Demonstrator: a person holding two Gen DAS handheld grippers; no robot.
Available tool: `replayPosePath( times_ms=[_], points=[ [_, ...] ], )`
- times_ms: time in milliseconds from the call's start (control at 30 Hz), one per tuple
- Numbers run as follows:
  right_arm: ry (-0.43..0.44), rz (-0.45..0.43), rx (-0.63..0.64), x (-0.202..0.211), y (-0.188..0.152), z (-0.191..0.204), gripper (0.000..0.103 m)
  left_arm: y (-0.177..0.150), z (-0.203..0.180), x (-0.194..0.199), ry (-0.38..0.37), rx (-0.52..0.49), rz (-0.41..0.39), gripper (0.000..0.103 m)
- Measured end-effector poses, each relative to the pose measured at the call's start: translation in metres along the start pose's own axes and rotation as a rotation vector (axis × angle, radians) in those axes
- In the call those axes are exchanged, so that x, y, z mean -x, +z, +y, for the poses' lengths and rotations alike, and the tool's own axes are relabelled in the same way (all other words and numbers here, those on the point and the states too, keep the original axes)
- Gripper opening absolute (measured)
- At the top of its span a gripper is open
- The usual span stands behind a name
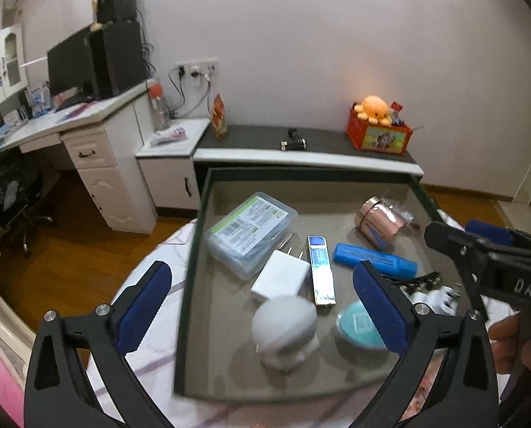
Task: Organize rigid objects
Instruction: 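Withdraw both tools from the box toward the block figures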
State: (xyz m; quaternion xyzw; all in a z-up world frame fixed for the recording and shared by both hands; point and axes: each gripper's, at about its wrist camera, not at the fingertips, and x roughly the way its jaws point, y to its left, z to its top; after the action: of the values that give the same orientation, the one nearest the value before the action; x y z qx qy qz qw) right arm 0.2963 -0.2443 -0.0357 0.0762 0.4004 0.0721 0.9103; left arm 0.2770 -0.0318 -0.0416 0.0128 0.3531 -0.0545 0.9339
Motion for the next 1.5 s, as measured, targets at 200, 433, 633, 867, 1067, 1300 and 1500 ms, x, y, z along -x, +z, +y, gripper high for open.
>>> replayPosePath(
  times_ms=[200, 433, 633, 867, 1067, 1300, 1500],
  points=[
    [-0.023, -0.097, 0.008, 0.066, -0.017, 0.019, 0.090, -0.016, -0.007, 0.074, 0.043, -0.032, -0.090, 0.103],
    [-0.021, -0.240, 0.053, 0.160, -0.071, 0.032, 0.090, -0.037, -0.002, 0.161, 0.066, 0.008, -0.186, 0.103],
    [-0.031, -0.306, 0.046, 0.211, -0.119, 0.028, 0.090, -0.063, -0.002, 0.209, 0.069, 0.034, -0.237, 0.103],
    [-0.065, -0.366, 0.045, 0.247, -0.162, 0.037, 0.090, -0.106, -0.012, 0.242, 0.087, 0.056, -0.270, 0.103],
    [-0.067, -0.328, 0.071, 0.245, -0.190, 0.046, 0.090, -0.130, -0.009, 0.248, 0.091, 0.058, -0.250, 0.103],
    [-0.065, -0.302, 0.080, 0.238, -0.195, 0.049, 0.090, -0.136, -0.011, 0.253, 0.077, 0.062, -0.254, 0.103],
    [-0.061, -0.305, 0.085, 0.241, -0.199, 0.052, 0.090, -0.137, -0.014, 0.253, 0.073, 0.056, -0.248, 0.103]
  ],
)
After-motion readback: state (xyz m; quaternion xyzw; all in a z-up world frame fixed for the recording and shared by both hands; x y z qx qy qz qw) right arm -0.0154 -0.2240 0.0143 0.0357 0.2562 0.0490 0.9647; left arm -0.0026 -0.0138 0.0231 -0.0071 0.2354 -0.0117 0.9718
